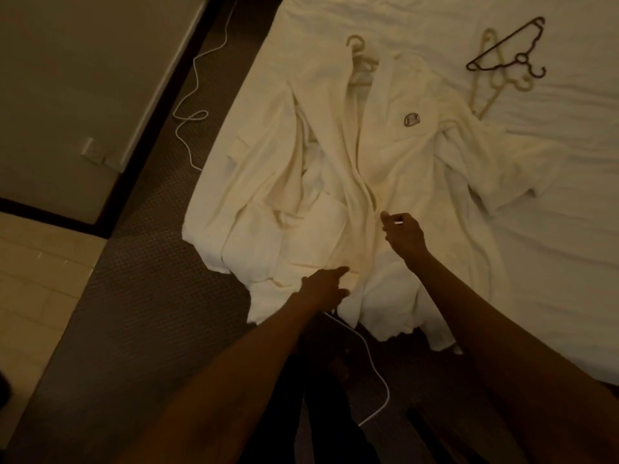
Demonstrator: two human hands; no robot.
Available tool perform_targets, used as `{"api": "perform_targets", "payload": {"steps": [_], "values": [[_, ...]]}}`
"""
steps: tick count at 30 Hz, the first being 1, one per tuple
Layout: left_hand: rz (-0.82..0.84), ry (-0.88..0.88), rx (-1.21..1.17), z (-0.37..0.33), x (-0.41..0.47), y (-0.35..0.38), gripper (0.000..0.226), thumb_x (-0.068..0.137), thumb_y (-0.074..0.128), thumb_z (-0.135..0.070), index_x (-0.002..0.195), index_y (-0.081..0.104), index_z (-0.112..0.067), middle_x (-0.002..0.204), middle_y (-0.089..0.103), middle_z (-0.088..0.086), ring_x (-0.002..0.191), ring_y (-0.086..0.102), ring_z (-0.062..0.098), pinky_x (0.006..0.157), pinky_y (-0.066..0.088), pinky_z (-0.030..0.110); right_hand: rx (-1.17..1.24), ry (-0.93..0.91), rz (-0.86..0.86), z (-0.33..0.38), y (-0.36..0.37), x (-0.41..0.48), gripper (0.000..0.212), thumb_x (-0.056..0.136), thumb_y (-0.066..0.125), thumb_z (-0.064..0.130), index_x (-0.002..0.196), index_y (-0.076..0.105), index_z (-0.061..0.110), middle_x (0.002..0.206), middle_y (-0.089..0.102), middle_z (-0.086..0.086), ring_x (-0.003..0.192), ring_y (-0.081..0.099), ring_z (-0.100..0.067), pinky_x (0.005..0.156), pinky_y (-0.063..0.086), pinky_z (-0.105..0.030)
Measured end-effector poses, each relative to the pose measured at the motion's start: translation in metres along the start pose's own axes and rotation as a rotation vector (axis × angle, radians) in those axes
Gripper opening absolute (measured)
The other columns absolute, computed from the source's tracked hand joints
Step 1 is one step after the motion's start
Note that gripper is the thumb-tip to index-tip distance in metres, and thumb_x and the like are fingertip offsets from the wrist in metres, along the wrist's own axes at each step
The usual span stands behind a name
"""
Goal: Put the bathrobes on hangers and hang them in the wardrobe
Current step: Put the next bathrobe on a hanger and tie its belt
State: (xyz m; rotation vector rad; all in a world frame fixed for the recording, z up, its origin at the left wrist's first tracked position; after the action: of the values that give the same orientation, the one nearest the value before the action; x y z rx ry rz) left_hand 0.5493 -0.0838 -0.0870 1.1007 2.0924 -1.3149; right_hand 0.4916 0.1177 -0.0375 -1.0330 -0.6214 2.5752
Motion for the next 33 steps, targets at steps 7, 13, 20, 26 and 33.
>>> {"api": "perform_targets", "payload": {"steps": [7,13,20,26,33], "values": [[0.01,-0.12,-0.028,0.08,-0.005,0.036,0.068,0.094,0.061,-0.045,0.152,0.033,-0.02,0.153,0.041,0.004,0.138,0.04,0.021,0.112,0.026,0.029,-0.143,0.071,0.225,-0.053,0.057,-0.014,0.074,0.083,0.063,0.06,0.135,0.044,0.01,0.133,0.056,-0.011,0.123,0.051,-0.027,0.101,0.043,-0.037],[-0.07,-0.098,-0.295,0.062,0.02,0.07,0.066,0.081,0.075,-0.048,0.138,0.052,-0.024,0.133,0.056,-0.002,0.122,0.054,0.017,0.105,0.041,0.032,-0.142,-0.085,0.092,-0.059,0.074,-0.006,0.036,0.087,0.066,0.042,0.107,0.061,0.013,0.103,0.068,-0.006,0.098,0.063,-0.023,0.086,0.052,-0.038],[-0.425,-0.108,-0.233,0.043,0.024,0.06,0.039,0.086,0.07,-0.033,0.122,0.061,-0.021,0.124,0.059,0.002,0.113,0.054,0.024,0.091,0.048,0.042,-0.022,-0.103,-0.017,-0.057,0.063,0.004,0.023,0.095,0.059,0.029,0.107,0.06,0.009,0.104,0.066,-0.007,0.094,0.06,-0.019,0.081,0.047,-0.029],[-0.617,0.088,0.219,0.061,0.014,0.017,0.053,0.067,0.081,-0.05,0.111,0.066,-0.024,0.118,0.057,0.004,0.102,0.054,0.028,0.072,0.041,0.038,-0.19,-0.089,0.047,-0.048,0.087,0.01,0.058,0.079,0.072,0.049,0.117,0.052,0.01,0.115,0.058,-0.011,0.106,0.056,-0.025,0.088,0.046,-0.035],[-0.614,-0.062,0.263,0.049,0.036,0.029,0.02,0.078,0.074,-0.041,0.091,0.072,-0.026,0.109,0.056,0.004,0.1,0.05,0.028,0.075,0.038,0.04,-0.302,-0.191,-0.006,-0.056,0.087,0.014,0.017,0.093,0.059,0.024,0.1,0.061,0.007,0.1,0.063,-0.008,0.094,0.06,-0.022,0.071,0.038,-0.025]]}}
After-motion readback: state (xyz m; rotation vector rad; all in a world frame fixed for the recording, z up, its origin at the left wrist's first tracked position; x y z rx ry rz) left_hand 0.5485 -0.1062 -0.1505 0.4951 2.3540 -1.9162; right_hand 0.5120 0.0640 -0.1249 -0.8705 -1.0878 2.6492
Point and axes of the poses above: each hand's wrist, its own x-axis towards the middle knuckle, its own y-axis out of the palm, z = x × y, the point moved 7 cm from there along x, towards the middle knuckle
